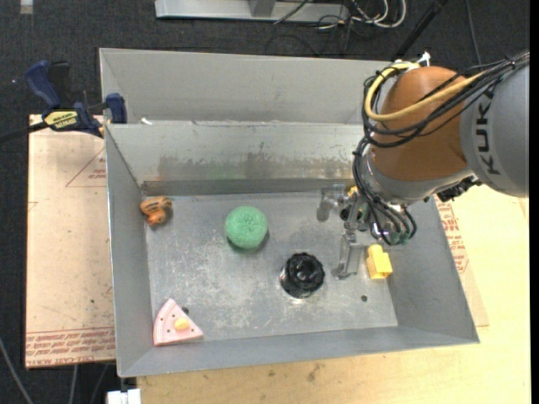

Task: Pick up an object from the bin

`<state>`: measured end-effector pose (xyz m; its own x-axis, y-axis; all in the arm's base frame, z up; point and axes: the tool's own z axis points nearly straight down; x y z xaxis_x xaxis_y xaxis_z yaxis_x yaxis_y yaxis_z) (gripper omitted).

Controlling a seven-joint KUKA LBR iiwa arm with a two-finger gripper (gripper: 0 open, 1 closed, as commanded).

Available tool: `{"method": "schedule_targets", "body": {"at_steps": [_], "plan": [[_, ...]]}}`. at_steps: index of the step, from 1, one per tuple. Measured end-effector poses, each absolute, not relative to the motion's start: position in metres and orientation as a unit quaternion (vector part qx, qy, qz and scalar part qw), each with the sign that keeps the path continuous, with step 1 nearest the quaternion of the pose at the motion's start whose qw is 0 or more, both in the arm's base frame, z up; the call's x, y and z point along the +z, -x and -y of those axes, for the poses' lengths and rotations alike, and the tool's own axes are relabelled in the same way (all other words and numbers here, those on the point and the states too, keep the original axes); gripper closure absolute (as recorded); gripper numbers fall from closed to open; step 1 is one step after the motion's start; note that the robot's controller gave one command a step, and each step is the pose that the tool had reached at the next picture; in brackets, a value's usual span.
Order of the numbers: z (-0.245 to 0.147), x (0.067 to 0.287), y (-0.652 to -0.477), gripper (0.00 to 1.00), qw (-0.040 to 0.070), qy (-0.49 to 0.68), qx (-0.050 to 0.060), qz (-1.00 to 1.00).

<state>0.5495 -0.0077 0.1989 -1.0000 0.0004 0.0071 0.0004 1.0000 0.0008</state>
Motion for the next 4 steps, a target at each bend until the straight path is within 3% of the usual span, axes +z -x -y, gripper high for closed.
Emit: {"method": "schedule_targets", "body": {"at_steps": [1, 2, 3, 4], "plan": [[0.008, 0.204, -0.551, 0.0, 0.0, 0.0, 0.0, 1.0], [-0.022, 0.167, -0.569, 0.0, -0.004, -0.031, 0.001, 1.0], [-0.032, 0.133, -0.567, 0.0, 0.0, -0.05, -0.002, 0.999], [-0.014, 0.083, -0.621, 1.0, -0.002, -0.041, -0.001, 0.999]]}}
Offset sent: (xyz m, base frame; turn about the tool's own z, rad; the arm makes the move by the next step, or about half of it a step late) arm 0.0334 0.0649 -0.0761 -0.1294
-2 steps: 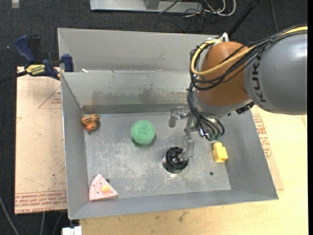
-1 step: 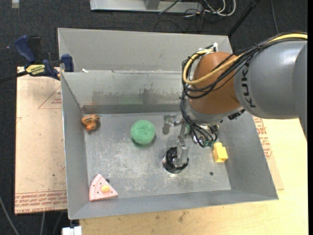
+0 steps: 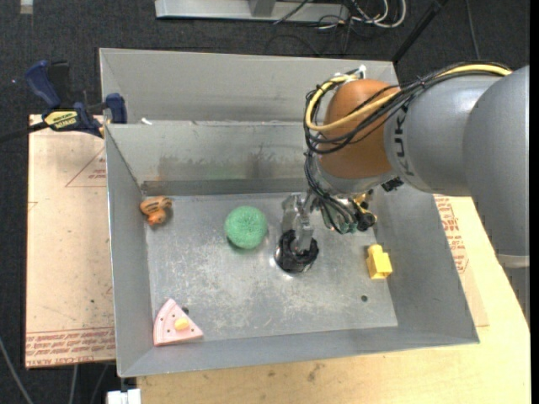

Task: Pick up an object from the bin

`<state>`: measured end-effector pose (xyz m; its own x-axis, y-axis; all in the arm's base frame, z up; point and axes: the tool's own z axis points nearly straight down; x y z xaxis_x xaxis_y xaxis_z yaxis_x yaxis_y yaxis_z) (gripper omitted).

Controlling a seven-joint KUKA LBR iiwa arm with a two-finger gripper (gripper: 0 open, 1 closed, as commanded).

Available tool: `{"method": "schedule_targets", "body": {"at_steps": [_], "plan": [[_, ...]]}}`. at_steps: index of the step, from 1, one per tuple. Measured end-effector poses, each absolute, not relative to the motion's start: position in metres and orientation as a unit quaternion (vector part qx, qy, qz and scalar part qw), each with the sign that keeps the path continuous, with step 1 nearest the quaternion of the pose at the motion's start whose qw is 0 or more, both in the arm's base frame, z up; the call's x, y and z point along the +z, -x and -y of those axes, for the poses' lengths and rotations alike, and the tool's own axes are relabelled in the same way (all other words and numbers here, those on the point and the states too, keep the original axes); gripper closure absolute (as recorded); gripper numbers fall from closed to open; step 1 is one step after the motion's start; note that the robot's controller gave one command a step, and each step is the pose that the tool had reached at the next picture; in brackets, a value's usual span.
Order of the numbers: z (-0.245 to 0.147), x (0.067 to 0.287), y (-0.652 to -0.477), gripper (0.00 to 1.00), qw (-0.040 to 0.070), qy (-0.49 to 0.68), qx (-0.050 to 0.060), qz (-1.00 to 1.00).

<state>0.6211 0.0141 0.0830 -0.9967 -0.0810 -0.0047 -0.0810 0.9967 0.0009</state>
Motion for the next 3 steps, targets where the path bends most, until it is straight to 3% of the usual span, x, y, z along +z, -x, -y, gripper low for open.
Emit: {"method": "schedule_targets", "body": {"at_steps": [2, 3], "plan": [[-0.014, 0.084, -0.621, 1.0, 0.002, 0.041, 0.001, -0.999], [0.014, 0.099, -0.573, 1.0, 0.001, 0.219, 0.001, -0.976]]}}
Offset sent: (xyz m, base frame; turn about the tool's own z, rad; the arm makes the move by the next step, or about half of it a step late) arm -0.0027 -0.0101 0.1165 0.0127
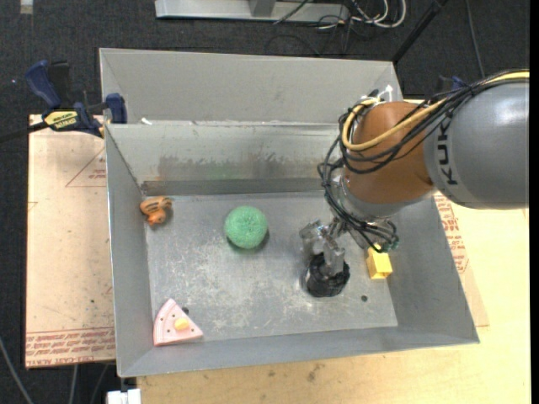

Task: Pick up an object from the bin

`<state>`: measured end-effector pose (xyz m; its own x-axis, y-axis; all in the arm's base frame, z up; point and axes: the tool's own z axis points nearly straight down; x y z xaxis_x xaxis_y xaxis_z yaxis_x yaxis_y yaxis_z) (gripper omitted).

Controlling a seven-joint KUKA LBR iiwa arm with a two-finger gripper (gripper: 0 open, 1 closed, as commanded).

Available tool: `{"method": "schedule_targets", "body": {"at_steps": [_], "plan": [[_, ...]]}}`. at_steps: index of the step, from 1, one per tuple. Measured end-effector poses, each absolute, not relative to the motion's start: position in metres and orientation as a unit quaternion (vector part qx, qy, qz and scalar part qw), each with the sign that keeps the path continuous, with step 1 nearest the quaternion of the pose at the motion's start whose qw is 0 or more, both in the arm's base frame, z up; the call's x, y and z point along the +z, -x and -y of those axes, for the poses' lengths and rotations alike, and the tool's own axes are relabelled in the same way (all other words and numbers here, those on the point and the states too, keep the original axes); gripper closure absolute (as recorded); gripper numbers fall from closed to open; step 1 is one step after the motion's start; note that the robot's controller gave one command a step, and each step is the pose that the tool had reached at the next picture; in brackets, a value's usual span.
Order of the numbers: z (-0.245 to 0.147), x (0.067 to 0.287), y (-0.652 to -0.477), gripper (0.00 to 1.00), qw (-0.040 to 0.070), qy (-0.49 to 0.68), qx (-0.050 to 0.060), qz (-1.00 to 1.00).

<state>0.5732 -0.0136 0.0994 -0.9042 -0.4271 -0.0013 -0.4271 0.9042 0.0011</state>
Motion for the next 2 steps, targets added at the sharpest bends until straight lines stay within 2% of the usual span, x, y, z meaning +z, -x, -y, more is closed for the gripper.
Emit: {"method": "schedule_targets", "body": {"at_steps": [1, 2], "plan": [[0.014, 0.099, -0.573, 1.0, 0.001, 0.219, 0.001, -0.976], [0.017, 0.151, -0.585, 1.0, -0.001, 0.218, 0.001, -0.976]]}}
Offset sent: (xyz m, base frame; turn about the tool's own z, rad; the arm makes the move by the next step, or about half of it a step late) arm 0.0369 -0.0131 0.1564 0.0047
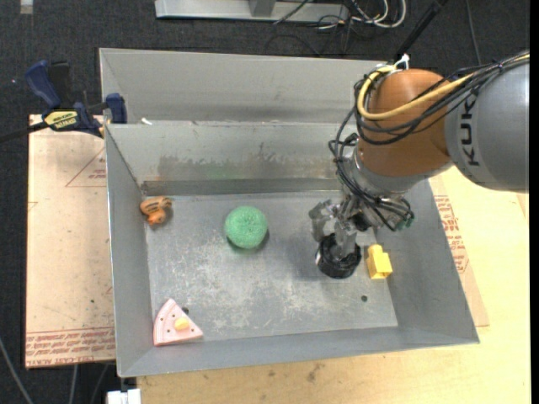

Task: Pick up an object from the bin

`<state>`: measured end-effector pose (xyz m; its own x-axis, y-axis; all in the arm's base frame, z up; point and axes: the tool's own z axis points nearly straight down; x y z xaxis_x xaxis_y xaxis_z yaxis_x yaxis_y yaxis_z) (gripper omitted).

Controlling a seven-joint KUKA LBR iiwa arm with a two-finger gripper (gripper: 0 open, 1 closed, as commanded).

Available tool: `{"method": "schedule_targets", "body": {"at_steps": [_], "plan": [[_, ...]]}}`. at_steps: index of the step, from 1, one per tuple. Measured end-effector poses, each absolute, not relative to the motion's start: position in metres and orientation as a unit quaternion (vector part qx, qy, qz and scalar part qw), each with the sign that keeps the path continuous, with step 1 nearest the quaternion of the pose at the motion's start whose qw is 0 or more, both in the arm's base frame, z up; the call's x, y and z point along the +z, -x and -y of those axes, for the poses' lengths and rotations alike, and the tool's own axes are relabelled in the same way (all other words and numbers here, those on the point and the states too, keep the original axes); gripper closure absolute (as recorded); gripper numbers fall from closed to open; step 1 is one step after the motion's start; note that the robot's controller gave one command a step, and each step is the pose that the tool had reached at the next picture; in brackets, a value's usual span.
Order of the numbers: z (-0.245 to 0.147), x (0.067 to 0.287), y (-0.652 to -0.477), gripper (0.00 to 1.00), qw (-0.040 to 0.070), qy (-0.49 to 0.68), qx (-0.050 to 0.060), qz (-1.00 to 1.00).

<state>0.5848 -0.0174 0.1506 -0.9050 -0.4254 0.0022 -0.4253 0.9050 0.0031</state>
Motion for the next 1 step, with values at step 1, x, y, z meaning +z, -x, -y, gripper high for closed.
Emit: {"method": "schedule_targets", "body": {"at_steps": [1], "plan": [[0.0211, 0.1357, -0.5819, 1.0, -0.008, -0.213, 0.001, 0.977]]}}
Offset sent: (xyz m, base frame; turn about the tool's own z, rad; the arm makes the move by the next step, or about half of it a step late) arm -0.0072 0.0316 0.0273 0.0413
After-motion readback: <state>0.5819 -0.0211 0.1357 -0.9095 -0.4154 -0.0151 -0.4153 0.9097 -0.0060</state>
